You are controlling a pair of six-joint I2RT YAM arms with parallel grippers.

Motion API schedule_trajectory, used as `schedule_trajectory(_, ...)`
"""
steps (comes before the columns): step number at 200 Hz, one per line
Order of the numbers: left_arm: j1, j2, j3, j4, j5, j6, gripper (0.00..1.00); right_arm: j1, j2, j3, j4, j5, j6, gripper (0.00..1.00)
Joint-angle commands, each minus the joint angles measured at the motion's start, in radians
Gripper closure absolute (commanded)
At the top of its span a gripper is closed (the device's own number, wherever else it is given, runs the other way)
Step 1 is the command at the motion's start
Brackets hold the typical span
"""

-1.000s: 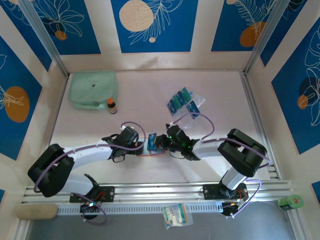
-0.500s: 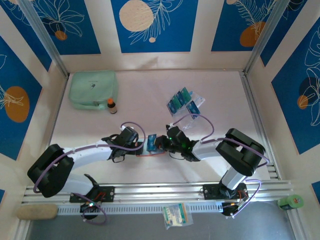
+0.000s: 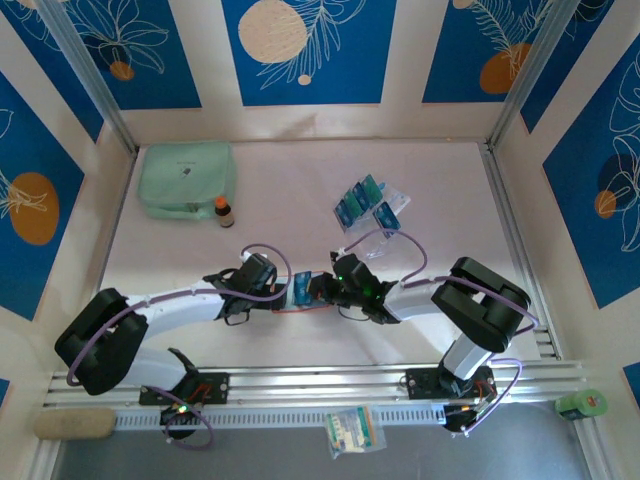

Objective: Put the credit cards into the card holder

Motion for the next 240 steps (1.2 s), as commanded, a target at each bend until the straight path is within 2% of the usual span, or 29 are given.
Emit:
schedule_trajectory(1,0.009,-0.012,-0.016,-0.014,-0.013,-0.017,0.00,0.011,0.011,-0.019,-0.036,-0.010,0.008,1.00)
schedule_trajectory(240,0.008,-0.007,-0.020,-0.007,-0.013,-0.019,0.00,0.024,0.026,0.003,-0.131,-0.046,0.024,1.00)
